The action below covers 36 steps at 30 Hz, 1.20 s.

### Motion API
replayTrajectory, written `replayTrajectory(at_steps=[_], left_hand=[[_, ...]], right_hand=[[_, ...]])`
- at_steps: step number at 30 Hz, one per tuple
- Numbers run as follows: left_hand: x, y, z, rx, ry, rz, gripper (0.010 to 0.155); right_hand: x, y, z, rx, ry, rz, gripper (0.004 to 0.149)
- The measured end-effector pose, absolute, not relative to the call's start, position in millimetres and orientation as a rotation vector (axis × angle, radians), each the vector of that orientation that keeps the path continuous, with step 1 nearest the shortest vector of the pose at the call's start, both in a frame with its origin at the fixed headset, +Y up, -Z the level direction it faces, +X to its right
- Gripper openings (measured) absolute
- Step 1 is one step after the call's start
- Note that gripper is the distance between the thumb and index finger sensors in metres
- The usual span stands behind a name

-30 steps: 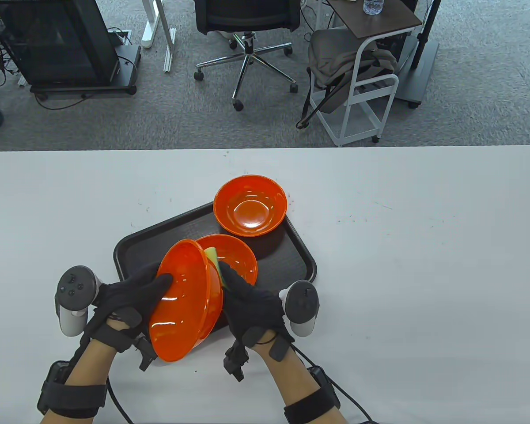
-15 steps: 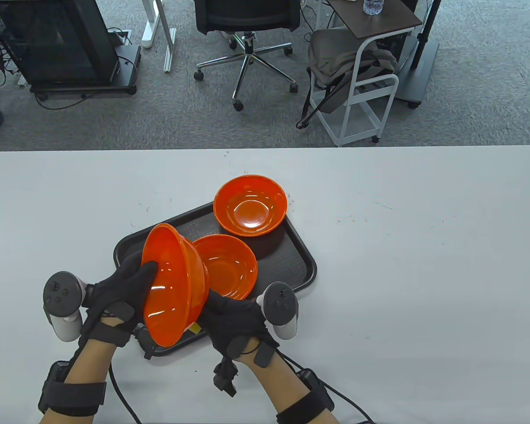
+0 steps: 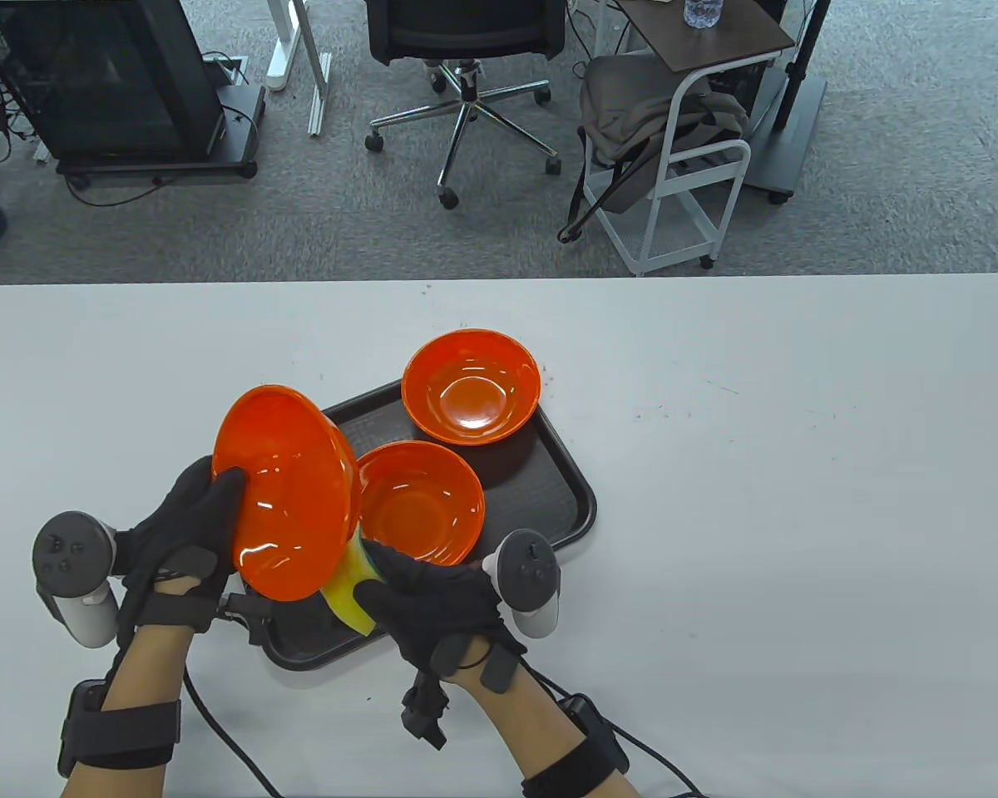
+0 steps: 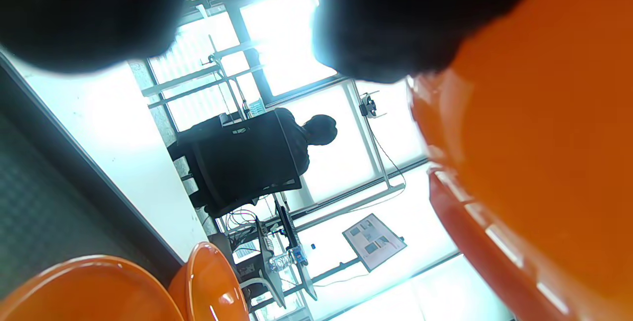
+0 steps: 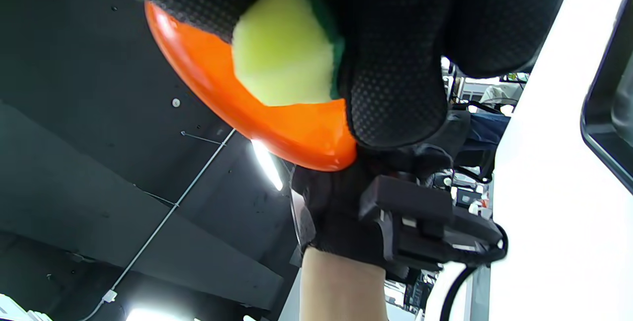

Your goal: Wipe bowl with sponge

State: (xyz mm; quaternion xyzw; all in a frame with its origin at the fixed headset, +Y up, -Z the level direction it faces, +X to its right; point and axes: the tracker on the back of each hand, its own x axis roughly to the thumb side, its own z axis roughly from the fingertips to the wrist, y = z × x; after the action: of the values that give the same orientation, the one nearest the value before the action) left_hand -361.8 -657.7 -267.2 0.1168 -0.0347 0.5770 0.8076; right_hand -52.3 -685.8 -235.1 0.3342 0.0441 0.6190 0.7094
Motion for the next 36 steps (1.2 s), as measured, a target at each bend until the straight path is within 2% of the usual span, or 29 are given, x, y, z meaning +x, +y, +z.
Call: replayTrajectory(at_steps=[5, 12, 25, 27, 36], left_hand=[[-364.6, -656.9, -267.0, 0.248, -0.052, 1.205, 0.054], [-353.4, -658.9, -268.3, 0.144, -0.1, 1.157, 0.054], [-331.1, -662.4, -266.9, -0.015, -0.219, 1.273, 0.053], [-321.7, -661.2, -266.7, -0.039, -0.296, 1.275, 0.053], [-313.3, -658.0, -262.5, 0.016, -0.308, 1.292, 0.053]], right_hand=[[-38.8, -679.1, -236.5, 0.707, -0.031, 1.369, 0.054], [-24.7, -679.0, -237.6, 0.635, -0.169, 1.387, 0.052], [-19.8, -679.3, -238.0, 0.587, -0.209, 1.35, 0.052], [-23.5, -680.8, -237.8, 0.603, -0.207, 1.402, 0.052], [-34.2, -681.1, -236.1, 0.685, -0.151, 1.527, 0.052]])
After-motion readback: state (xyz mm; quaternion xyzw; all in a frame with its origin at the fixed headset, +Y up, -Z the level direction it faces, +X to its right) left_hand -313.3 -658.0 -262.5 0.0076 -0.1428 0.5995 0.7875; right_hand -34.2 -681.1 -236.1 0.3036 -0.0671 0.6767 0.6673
